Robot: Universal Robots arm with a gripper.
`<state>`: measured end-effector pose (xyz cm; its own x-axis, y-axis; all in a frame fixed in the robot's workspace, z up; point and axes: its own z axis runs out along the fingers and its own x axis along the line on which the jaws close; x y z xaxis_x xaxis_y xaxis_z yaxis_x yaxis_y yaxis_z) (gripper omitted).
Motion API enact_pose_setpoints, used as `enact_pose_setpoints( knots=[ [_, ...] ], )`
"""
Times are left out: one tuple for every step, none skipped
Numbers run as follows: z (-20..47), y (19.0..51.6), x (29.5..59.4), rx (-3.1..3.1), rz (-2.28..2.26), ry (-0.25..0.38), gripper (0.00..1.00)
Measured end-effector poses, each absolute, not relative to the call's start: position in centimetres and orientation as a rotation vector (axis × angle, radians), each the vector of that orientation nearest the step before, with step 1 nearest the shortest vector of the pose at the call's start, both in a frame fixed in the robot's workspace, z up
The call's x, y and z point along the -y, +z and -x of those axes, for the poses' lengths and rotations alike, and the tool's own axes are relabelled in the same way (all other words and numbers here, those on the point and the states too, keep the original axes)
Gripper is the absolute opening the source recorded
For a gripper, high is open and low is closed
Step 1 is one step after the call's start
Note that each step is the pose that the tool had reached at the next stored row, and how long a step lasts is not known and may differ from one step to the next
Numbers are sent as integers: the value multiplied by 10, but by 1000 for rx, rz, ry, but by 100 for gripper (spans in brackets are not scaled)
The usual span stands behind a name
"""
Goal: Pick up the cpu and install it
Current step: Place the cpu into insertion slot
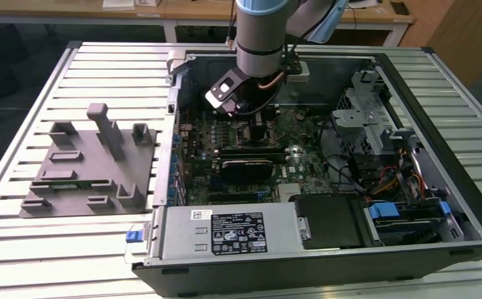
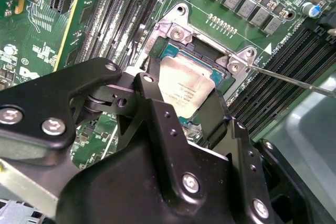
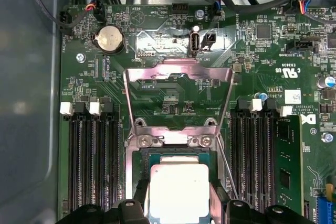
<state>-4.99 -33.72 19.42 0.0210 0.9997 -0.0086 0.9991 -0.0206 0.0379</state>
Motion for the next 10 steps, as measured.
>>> enact_pose_setpoints(
  knots=[
    [50, 194, 337, -2175, -2220, 32, 54],
    [50, 194, 337, -2175, -2220, 32, 54],
    [50, 194, 337, -2175, -2220, 32, 54],
    [50, 194, 337, -2175, -2220, 32, 54],
    [50, 194, 337, -2176, -2220, 32, 54],
    [50, 194, 337, -2175, -2220, 32, 54],
    [50, 194, 337, -2175, -2220, 32, 54],
    [50, 194, 336, -2175, -2220, 32, 54],
    [50, 193, 336, -2176, -2220, 32, 54],
    [50, 193, 336, -2176, -2220, 32, 54]
  ],
)
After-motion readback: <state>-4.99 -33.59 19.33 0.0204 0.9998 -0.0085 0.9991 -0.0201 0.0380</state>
